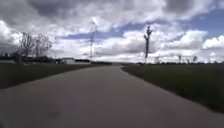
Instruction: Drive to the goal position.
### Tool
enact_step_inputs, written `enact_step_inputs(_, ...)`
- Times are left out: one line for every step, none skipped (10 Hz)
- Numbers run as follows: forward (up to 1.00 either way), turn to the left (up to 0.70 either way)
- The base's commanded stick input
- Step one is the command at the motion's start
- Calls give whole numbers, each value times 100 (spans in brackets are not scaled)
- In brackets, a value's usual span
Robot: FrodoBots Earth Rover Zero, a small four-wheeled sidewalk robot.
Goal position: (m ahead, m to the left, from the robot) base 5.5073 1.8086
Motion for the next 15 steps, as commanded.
enact_step_inputs(100, 0)
enact_step_inputs(100, 0)
enact_step_inputs(100, 0)
enact_step_inputs(100, 0)
enact_step_inputs(100, 0)
enact_step_inputs(100, 0)
enact_step_inputs(100, 0)
enact_step_inputs(100, 0)
enact_step_inputs(100, 0)
enact_step_inputs(100, 0)
enact_step_inputs(100, 0)
enact_step_inputs(100, 0)
enact_step_inputs(100, 0)
enact_step_inputs(100, 0)
enact_step_inputs(100, 0)
